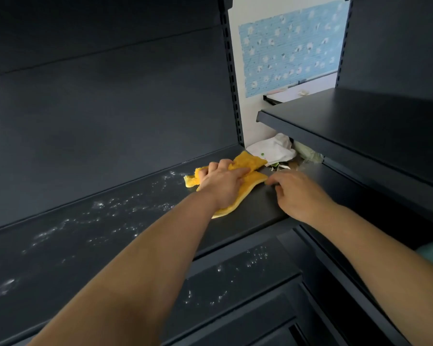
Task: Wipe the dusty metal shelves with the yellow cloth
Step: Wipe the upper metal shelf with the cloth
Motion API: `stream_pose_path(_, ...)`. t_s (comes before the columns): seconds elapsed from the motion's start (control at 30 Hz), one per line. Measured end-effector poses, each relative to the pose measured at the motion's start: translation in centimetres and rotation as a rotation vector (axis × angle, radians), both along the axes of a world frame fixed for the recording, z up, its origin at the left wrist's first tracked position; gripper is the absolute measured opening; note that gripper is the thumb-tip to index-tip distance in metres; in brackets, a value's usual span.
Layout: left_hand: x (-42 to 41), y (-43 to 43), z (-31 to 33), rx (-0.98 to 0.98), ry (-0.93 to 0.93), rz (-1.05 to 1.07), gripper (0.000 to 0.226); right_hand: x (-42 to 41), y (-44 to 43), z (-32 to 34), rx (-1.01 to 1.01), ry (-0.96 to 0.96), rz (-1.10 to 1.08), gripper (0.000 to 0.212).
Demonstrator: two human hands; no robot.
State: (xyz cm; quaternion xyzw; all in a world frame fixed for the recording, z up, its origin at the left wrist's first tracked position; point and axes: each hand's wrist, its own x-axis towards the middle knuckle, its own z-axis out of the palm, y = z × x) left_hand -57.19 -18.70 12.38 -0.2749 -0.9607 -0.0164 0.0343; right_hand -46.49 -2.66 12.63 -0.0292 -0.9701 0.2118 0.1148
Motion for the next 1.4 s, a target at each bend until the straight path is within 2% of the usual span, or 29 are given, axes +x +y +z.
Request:
stream_pose_path(0.47, -6.1, 1.1, -0.6, -0.026, 0.041, 0.276, 0.045, -4.7, -3.5, 0.2, 0.004, -0.052, 0.043, 0.041)
stream_pose_path(0.63, -5.9, -1.4, -0.2, -0.113, 0.094, 0.380, 0.045, -5.3, -5.0, 0.4, 0.040, -0.061, 0.079, 0.040)
stream_pose_path(0.93, -5.4, -8.5, 0.5, -0.120, 0.026, 0.571, 0.049, -6.1, -8.6, 0.3, 0.084, -0.038, 0.202, 0.038)
stream_pose_path(1.13, -5.3, -12.2, 0.6, -0.118, -0.003, 0.733, 0.049, -6.3, -8.6, 0.0, 0.174, -0.035, 0.181, 0.039)
stream_pose_path(1.27, -5.3, -12.4, 0.3, -0.124, 0.016, 0.795, 0.047, -6.3, -7.6, -0.2, 0.198, -0.017, 0.137, 0.038)
stream_pose_path(1.4, -5.9, -11.2, 0.5, -0.116, -0.007, 0.801, 0.047, -6.6, -6.5, -0.2, 0.144, -0.056, 0.187, 0.033)
